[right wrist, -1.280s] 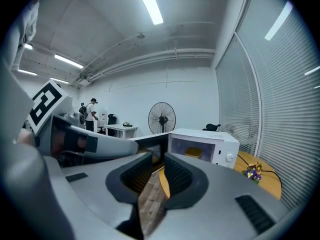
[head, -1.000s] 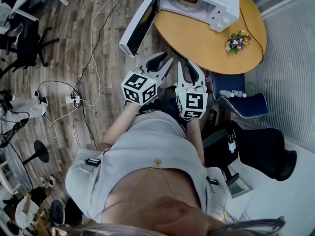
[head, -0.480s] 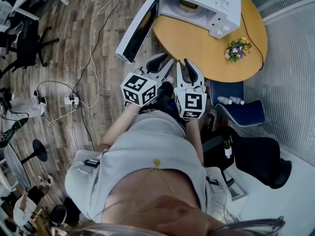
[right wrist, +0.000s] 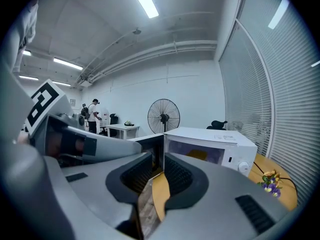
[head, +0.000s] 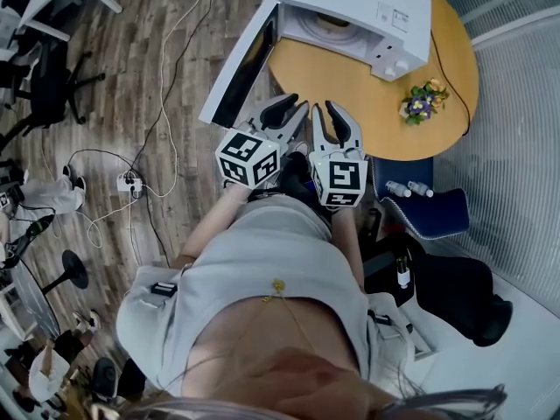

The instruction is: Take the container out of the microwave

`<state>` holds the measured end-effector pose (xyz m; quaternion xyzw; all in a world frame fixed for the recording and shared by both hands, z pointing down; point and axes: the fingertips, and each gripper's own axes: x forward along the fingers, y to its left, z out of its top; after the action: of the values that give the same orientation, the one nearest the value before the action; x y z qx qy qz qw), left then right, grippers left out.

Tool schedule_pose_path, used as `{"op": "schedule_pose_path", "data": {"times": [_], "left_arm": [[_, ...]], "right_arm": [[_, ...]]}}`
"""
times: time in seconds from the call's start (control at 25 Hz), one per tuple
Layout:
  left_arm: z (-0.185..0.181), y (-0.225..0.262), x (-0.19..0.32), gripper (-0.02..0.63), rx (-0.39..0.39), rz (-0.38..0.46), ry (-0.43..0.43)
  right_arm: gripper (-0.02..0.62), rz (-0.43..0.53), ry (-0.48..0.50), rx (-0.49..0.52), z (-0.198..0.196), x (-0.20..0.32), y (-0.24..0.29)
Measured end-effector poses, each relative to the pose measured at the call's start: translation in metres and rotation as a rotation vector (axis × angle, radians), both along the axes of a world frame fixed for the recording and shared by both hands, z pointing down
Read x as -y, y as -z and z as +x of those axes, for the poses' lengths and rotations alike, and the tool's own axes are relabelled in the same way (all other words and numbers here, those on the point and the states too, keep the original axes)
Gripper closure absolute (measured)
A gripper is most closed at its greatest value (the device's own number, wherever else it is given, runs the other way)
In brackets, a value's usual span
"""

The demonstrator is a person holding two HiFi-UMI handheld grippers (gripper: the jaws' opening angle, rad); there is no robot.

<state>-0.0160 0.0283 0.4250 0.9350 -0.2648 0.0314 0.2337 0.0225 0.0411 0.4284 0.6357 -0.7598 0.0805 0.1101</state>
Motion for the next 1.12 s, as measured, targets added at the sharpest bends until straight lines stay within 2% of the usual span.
{"op": "schedule_pose_path", "data": {"times": [0.6, 1.12], "left_arm": [[0.041, 0.005, 0.063, 0.505, 0.001, -0.003, 0.054], [0.080, 0.008, 0.091, 0.505, -0.013, 0.022, 0.118]], "right_arm": [[0.511, 0.015, 0.044, 0.005, 0.046, 0.069, 0.007], [0.511, 0.044, 0.103, 0.009, 0.090, 0.100, 0.006]]}}
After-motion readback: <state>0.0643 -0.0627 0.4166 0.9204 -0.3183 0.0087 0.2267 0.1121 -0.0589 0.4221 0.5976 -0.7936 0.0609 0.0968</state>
